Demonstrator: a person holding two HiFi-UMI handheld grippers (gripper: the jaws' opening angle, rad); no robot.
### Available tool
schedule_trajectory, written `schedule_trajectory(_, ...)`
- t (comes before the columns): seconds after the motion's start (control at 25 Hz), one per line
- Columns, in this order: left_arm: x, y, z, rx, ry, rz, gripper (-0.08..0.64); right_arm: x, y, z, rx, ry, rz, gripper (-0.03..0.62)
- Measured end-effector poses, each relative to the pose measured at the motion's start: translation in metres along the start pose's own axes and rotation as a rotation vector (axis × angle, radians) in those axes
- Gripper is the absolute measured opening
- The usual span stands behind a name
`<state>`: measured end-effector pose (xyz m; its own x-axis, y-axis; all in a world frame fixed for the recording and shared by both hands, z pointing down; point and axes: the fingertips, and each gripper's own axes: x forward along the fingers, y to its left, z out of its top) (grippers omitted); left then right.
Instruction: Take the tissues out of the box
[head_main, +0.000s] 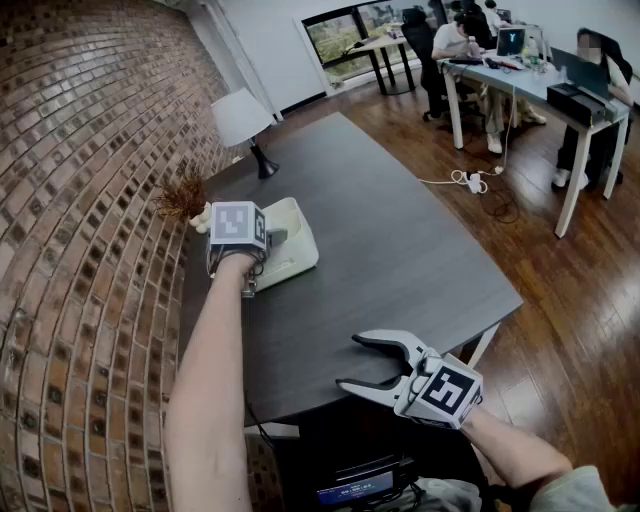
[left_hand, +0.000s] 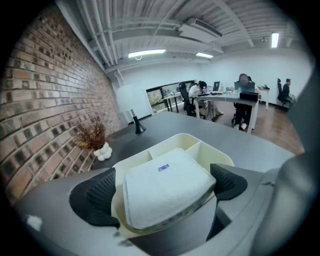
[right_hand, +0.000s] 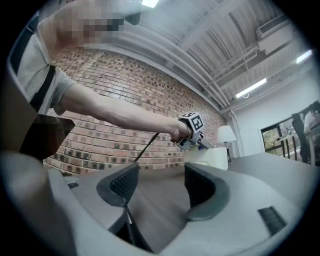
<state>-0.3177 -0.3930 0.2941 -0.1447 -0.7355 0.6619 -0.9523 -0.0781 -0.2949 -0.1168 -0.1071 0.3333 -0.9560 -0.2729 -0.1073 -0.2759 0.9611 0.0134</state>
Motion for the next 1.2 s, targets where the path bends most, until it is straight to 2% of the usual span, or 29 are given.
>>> schedule_trajectory(0.08, 0.009, -0.006, -0.013, -0.123, 0.042, -0.048, 0.576, -0.007, -0.005, -0.002, -0.003, 0.012, 0.006, 0.305)
schedule_trajectory(0.16, 0.013, -0.008, -0.020, -0.183, 0.075, -0.062, 0.520, -0.012, -0.009, -0.002, -0.002, 0.013, 0.010, 0.305)
schedule_trajectory(0.4, 0.009, -0.008, -0.020, -0.177, 0.078, -0.085, 0.463, -0.015, -0.011, 0.000, -0.003, 0.012, 0.009, 0.305)
schedule_trajectory(0.52, 0.002, -0.004, -0.016, -0.182, 0.049, -0.106, 0.456, -0.011, -0.009, -0.001, -0.009, 0.013, 0.012, 0.305)
schedule_trajectory(0.6, -0.006, -0.003, -0.009, -0.180, 0.001, -0.126, 0.456, -0.009, -0.007, -0.002, -0.014, 0.012, 0.013, 0.305)
schedule_trajectory(0.8, -0.028, -0.008, 0.005, -0.112, -0.090, -0.172, 0.443, -0.009, -0.006, -0.003, -0.008, 0.021, 0.012, 0.305)
schedule_trajectory(0.96, -0.057, -0.004, 0.023, -0.119, -0.185, -0.215, 0.440, -0.012, -0.008, -0.001, -0.012, 0.012, 0.003, 0.305)
schedule_trajectory(1.08, -0.092, 0.001, 0.041, -0.161, -0.323, -0.283, 0.439, -0.015, -0.013, 0.000, -0.021, -0.002, -0.014, 0.305)
schedule_trajectory(1.2, -0.147, 0.006, 0.058, -0.273, -0.547, -0.437, 0.437, -0.016, -0.013, 0.002, -0.015, -0.010, -0.015, 0.305)
